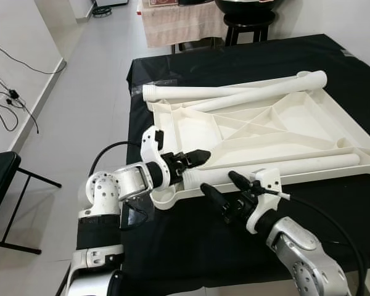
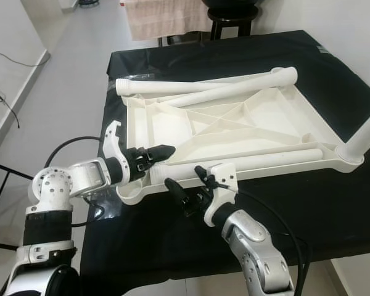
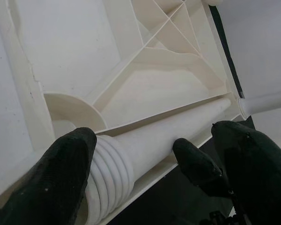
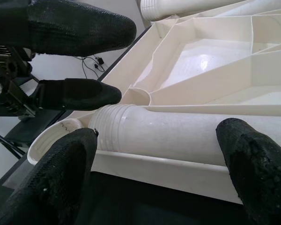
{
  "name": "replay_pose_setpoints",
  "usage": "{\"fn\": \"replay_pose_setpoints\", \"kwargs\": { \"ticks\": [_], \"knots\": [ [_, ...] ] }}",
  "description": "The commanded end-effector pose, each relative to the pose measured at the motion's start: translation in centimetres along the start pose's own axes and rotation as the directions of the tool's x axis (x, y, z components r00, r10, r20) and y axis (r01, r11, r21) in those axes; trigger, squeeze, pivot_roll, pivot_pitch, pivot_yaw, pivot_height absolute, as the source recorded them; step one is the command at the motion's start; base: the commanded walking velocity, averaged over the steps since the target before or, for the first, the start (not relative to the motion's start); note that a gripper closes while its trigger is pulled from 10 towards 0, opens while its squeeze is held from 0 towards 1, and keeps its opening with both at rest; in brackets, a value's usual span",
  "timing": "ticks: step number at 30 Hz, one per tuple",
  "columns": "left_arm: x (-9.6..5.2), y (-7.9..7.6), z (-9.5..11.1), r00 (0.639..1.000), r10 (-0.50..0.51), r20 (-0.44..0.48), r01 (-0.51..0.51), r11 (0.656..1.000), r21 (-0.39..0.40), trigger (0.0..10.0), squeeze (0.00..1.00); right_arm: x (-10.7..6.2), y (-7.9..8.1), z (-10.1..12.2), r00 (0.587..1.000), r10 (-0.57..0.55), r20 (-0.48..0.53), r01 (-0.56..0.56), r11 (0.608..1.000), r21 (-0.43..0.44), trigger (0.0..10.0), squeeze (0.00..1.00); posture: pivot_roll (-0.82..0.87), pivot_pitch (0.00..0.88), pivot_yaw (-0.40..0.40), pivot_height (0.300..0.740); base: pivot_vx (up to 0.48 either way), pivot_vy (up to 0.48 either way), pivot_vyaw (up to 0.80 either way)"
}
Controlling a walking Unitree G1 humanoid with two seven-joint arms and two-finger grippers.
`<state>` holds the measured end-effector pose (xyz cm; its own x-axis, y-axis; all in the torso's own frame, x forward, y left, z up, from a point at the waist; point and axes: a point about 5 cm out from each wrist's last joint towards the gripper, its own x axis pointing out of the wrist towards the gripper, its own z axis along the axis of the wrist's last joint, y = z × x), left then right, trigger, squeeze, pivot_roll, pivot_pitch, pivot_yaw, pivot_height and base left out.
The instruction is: Building children table
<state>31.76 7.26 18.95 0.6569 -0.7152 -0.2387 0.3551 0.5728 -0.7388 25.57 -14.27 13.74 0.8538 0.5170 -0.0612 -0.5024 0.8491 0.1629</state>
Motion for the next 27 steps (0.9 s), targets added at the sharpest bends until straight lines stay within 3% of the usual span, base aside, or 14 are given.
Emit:
{"fn": "replay_pose_setpoints", "kwargs": {
  "ticks": [1,5,9,11,17,22,27],
  "knots": [
    [0.6,0.8,-2.9,0.989,0.030,-0.147,-0.037,0.998,-0.043,10.0,0.00,0.0,0.3,-0.1,1.000,0.010,-0.006,-0.010,1.000,0.017,10.0,0.00,-0.11,0.123,0.064,0.740,0.000,0.000,0.00],
    [0.4,1.0,-3.0,0.989,0.062,-0.132,-0.069,0.997,-0.047,10.0,0.00,0.0,0.3,-0.2,1.000,0.011,-0.008,-0.010,1.000,0.019,10.0,0.00,-0.11,0.122,0.063,0.740,0.000,0.000,0.00],
    [-0.5,2.3,-3.2,0.974,0.165,-0.158,-0.160,0.986,0.044,10.0,0.00,0.0,0.3,-0.3,1.000,0.014,-0.012,-0.013,1.000,0.019,10.0,0.00,-0.11,0.115,0.064,0.740,0.000,0.000,0.00],
    [-0.7,2.5,-3.3,0.971,0.177,-0.162,-0.172,0.984,0.048,10.0,0.00,0.1,0.3,-0.3,1.000,0.014,-0.012,-0.014,1.000,0.019,10.0,0.00,-0.11,0.113,0.065,0.740,0.000,0.000,0.00],
    [-0.7,1.9,-3.4,0.974,0.145,-0.171,-0.140,0.989,0.046,10.0,0.00,0.1,0.4,-0.3,1.000,0.014,-0.013,-0.014,1.000,0.018,10.0,0.00,-0.11,0.108,0.065,0.740,0.000,0.000,0.00],
    [-0.4,1.0,-3.5,0.980,0.060,-0.189,-0.058,0.998,0.013,10.0,0.00,0.1,0.4,-0.4,1.000,0.017,-0.014,-0.016,1.000,0.017,10.0,0.00,-0.11,0.102,0.064,0.740,0.000,0.000,0.00],
    [-0.2,1.2,-3.7,0.977,0.059,-0.204,-0.058,0.998,0.009,10.0,0.00,0.1,0.4,-0.4,1.000,0.017,-0.016,-0.017,1.000,0.017,10.0,0.00,-0.12,0.100,0.065,0.740,0.000,0.000,0.00]
  ]
}}
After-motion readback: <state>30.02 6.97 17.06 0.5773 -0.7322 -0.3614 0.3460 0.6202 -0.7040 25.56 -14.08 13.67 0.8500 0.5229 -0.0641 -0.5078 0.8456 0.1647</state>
